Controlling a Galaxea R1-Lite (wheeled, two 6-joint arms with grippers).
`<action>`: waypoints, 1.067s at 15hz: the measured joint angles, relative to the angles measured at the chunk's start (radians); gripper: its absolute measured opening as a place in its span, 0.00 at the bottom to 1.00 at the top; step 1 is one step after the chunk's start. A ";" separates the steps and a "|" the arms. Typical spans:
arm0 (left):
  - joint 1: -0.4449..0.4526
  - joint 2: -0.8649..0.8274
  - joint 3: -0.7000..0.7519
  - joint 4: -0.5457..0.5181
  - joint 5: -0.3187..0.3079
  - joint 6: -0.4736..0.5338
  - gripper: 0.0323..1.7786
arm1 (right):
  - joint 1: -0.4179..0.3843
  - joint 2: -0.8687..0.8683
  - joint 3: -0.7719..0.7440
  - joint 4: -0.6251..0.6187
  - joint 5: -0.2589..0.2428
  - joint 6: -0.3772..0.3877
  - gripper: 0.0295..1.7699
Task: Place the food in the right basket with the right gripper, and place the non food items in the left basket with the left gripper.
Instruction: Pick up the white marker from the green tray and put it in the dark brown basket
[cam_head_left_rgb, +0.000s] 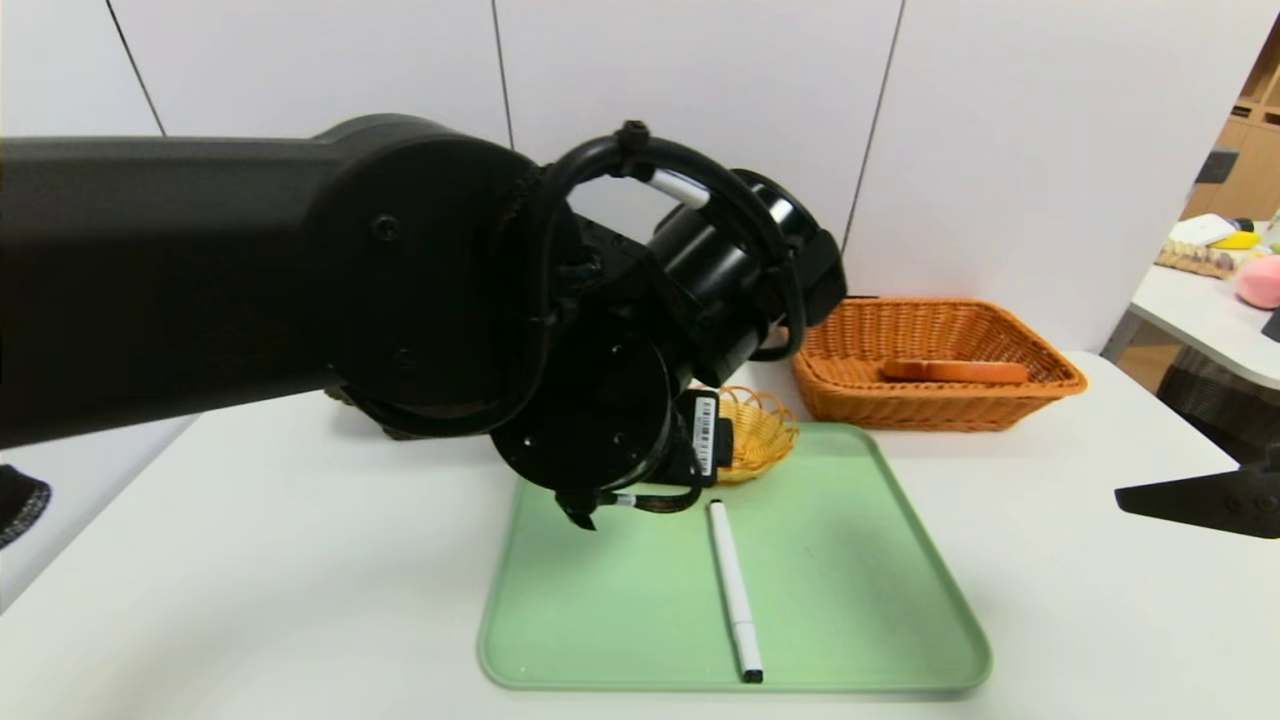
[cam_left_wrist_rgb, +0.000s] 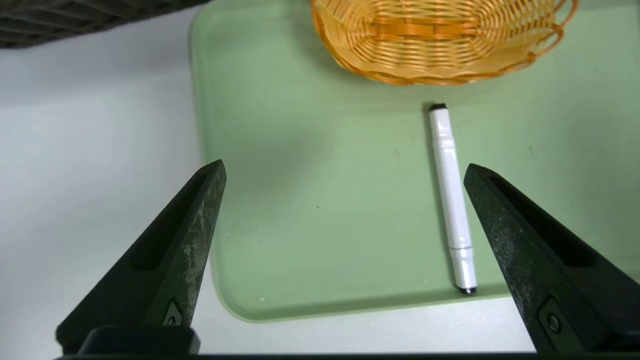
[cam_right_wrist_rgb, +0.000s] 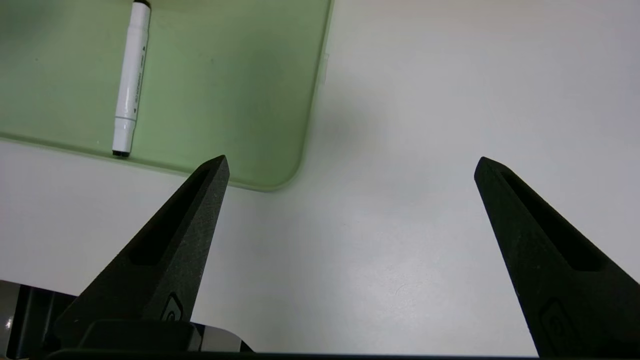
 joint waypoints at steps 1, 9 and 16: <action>-0.011 0.024 -0.035 0.030 0.001 -0.024 0.95 | 0.000 0.000 0.005 0.000 -0.001 0.003 0.96; -0.084 0.203 -0.123 0.136 0.001 -0.218 0.95 | 0.000 0.000 0.031 -0.001 -0.004 0.004 0.96; -0.092 0.250 -0.124 0.127 0.001 -0.224 0.95 | 0.000 0.005 0.040 -0.003 -0.005 0.002 0.96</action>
